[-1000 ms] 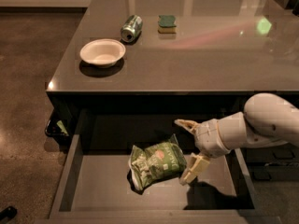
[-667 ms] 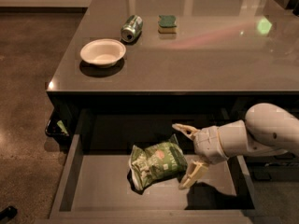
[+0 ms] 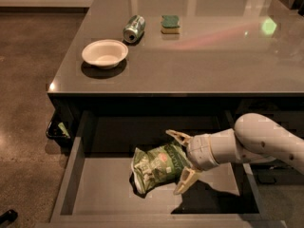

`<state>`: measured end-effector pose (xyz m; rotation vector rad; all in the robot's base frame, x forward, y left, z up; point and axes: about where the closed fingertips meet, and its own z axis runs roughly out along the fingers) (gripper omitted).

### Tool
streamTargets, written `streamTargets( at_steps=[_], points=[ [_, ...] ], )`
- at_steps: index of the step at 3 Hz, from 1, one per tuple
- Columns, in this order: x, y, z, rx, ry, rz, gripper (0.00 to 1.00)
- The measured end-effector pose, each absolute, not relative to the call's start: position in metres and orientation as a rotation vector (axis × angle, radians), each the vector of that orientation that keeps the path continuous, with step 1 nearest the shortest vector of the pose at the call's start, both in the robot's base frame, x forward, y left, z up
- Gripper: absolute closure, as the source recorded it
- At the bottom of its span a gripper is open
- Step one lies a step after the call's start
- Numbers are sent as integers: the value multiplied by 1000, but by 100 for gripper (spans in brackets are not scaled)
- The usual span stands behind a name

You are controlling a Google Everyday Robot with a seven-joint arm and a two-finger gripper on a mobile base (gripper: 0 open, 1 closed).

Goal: Pick green jalapeno chip bag from top drawer and place on counter

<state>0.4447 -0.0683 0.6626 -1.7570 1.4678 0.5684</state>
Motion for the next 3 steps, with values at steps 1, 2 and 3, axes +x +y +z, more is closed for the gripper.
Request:
streamTargets(
  at_steps=[1,2,3],
  points=[
    [471,-38,656,-1827,1466,497,0],
    [470,-38,656,-1827,1466,497,0],
    [471,-38,646,-1833,1490,499,0]
  ],
)
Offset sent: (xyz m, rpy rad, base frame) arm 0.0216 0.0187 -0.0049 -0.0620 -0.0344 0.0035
